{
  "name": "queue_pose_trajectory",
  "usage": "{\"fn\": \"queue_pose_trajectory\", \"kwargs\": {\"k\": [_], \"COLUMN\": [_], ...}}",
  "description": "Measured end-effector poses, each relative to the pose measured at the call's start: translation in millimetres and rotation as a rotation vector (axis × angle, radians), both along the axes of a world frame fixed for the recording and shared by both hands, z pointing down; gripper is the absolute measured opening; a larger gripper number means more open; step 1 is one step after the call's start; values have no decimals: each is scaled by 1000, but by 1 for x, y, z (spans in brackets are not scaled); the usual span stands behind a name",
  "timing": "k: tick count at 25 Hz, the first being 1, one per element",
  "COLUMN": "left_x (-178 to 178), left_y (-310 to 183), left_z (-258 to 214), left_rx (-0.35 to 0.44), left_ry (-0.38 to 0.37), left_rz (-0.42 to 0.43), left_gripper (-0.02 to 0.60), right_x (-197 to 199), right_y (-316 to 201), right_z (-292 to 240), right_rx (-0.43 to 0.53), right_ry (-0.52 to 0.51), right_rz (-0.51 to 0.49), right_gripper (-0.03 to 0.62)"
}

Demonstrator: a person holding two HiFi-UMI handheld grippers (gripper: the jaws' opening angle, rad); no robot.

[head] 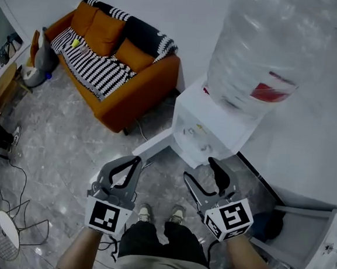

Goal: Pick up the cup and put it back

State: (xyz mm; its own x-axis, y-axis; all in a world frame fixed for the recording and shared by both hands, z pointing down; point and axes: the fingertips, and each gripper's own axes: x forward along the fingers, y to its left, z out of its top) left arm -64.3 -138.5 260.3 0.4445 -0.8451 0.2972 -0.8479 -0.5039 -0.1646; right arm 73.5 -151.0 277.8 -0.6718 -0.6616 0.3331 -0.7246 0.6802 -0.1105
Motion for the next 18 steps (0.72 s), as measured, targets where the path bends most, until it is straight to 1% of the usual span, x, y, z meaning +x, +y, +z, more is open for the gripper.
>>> {"fn": "queue_pose_trajectory", "kwargs": {"k": [3, 6, 9, 13, 18], "left_x": [-3, -7, -4, 0, 1], "left_y": [-7, -11, -15, -20, -27], "left_z": [37, 82, 126, 182, 251], "left_rx": [11, -10, -18, -2, 25], "left_ry": [-14, -21, -20, -21, -24], "left_rz": [18, 21, 37, 59, 93], "left_gripper": [2, 2, 2, 2, 2], "right_x": [0, 1, 3, 2, -4], "right_y": [-7, -11, -13, -15, -21], "right_z": [34, 73, 118, 180, 252], "right_rx": [1, -5, -14, -29, -14], "right_ry": [6, 5, 11, 17, 28], "right_rz": [-1, 3, 12, 14, 6], "right_gripper": [304, 303, 302, 302, 299]}}
